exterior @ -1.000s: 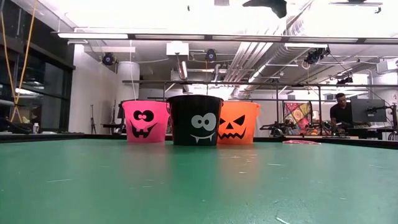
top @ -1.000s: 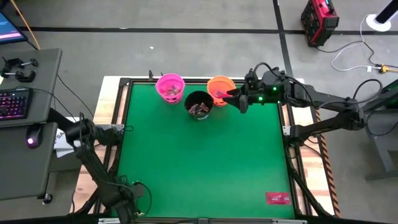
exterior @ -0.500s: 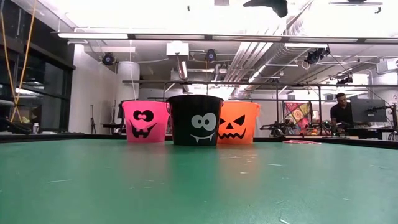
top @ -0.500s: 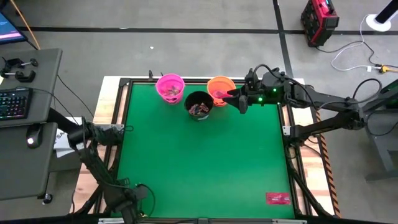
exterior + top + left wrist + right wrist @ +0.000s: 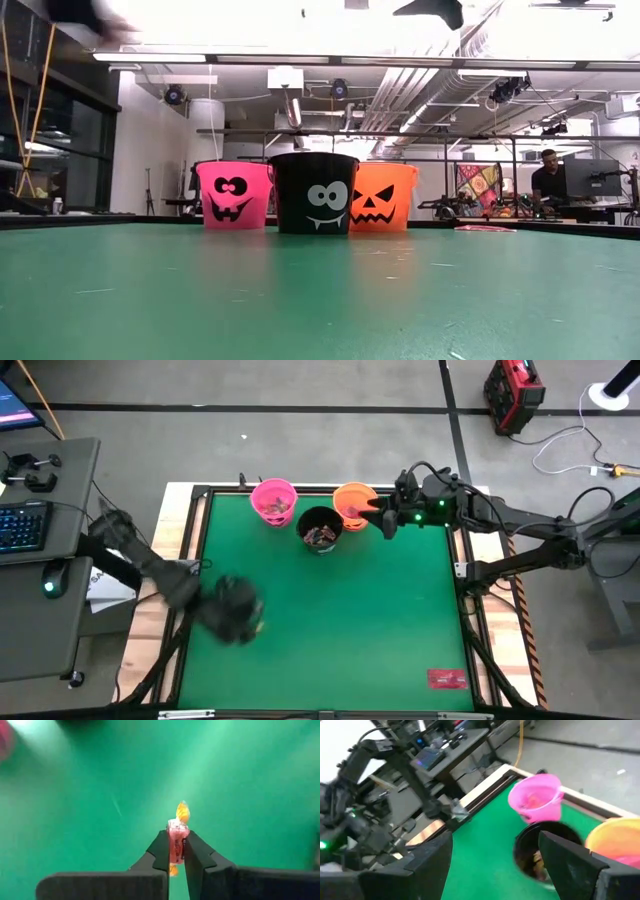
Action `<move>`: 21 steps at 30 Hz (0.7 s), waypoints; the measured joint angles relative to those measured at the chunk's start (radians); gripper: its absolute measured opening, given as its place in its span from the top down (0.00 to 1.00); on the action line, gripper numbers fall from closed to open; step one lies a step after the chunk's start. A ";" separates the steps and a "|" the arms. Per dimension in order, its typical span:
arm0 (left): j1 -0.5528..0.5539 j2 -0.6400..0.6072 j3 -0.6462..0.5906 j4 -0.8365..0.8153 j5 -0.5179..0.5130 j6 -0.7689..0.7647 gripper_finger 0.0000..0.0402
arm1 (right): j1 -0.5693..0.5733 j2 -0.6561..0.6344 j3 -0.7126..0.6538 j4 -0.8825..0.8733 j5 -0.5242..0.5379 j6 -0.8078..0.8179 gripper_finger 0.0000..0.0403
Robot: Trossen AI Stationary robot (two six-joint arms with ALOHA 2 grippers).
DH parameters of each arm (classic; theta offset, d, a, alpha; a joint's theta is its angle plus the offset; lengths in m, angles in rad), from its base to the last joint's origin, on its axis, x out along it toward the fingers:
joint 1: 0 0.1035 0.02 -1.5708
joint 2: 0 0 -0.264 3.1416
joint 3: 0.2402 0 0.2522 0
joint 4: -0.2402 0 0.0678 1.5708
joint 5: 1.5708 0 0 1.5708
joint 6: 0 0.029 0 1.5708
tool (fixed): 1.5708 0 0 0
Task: Sort candy by brand, put in halloween buckets
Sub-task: Put the orange candy into the black bucket
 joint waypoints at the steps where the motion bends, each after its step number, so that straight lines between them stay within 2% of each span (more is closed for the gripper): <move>1: 0.082 -0.015 0.000 0.028 -0.021 0.091 0.98 | -0.005 0.000 0.000 0.000 0.014 -0.011 0.29; 3: 0.258 -0.025 0.000 0.117 -0.022 0.277 0.98 | -0.018 0.000 0.000 0.000 0.040 -0.030 0.29; 6: 0.502 -0.005 0.000 0.344 0.005 0.527 0.98 | -0.039 0.000 0.000 0.001 0.110 -0.058 0.29; 9: 0.698 0.044 0.000 0.585 0.052 0.669 0.98 | -0.044 0.000 0.000 0.001 0.221 -0.118 0.29; 12: 0.844 0.104 0.000 0.751 0.137 0.701 0.98 | -0.043 0.000 0.000 0.000 0.262 -0.209 0.29; 15: 0.936 0.170 0.000 0.830 0.275 0.672 0.97 | -0.044 0.000 0.000 -0.010 0.274 -0.287 0.29; 18: 0.979 0.233 0.000 0.850 0.381 0.604 0.94 | -0.054 0.000 0.000 -0.029 0.279 -0.328 0.29; 21: 0.990 0.282 -0.001 0.842 0.410 0.574 0.87 | -0.066 0.000 0.000 -0.063 0.300 -0.330 0.29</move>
